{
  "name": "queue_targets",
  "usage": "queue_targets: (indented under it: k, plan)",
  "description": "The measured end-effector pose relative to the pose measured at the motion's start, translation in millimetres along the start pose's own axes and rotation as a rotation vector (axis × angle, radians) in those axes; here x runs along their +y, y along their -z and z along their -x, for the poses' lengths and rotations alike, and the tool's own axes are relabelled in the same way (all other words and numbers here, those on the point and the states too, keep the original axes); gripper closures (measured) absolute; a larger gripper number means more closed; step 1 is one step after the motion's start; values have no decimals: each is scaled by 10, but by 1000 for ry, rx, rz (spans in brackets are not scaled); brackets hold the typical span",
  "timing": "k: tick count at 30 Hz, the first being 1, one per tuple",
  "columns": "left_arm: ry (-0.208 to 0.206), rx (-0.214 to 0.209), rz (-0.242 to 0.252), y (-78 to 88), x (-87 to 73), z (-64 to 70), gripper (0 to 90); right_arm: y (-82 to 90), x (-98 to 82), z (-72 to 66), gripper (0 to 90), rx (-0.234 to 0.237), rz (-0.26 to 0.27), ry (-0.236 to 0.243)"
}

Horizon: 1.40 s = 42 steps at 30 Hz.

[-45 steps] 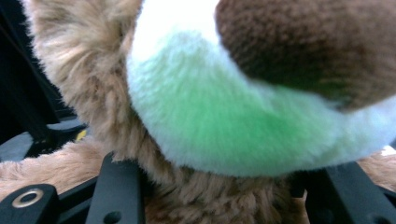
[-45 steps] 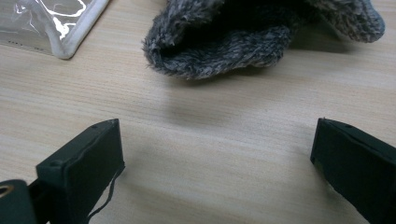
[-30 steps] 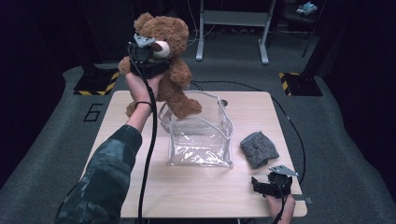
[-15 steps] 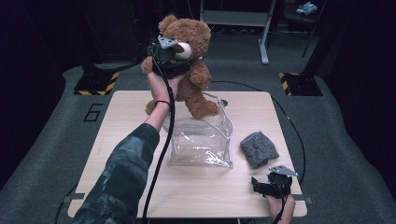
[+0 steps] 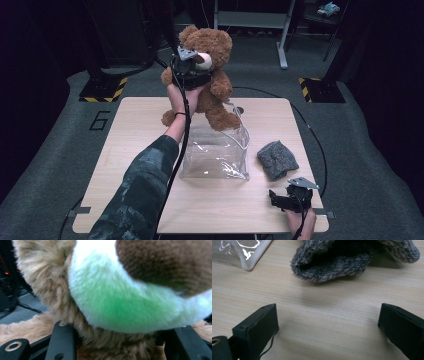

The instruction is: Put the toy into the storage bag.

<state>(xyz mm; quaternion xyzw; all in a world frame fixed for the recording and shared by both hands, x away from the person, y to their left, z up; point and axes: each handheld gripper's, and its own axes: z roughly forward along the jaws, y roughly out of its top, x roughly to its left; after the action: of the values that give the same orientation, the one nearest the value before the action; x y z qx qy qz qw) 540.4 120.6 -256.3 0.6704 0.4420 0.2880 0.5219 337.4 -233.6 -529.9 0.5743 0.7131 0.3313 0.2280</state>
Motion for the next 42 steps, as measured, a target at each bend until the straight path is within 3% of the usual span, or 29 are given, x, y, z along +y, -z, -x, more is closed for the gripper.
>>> queue_targets:
  k: [10, 13, 16, 18, 29, 32, 42]
  plan:
    - [4, -29, -57, -14, -187, 65, 462, 2, -2, -3, 25, -1, 0, 1]
    - [34, -43, -68, 10, -262, 84, 453, -1, -4, -5, 26, 0, 3, 2]
    - [10, -53, -95, 33, -308, 86, 451, 2, -3, -8, 26, -4, -1, 2]
    - [21, -59, -93, 31, -343, 92, 450, 2, -3, -10, 26, -5, -2, 4]
    - [45, -52, -137, 1, -556, 137, 436, 0, -2, -18, 27, -12, -5, 8]
    - [33, -58, -169, -8, -606, 153, 430, 1, -3, -18, 27, -11, -5, 9]
    - [54, -66, -211, -7, -703, 207, 408, -7, -3, -22, 27, -12, -1, 10]
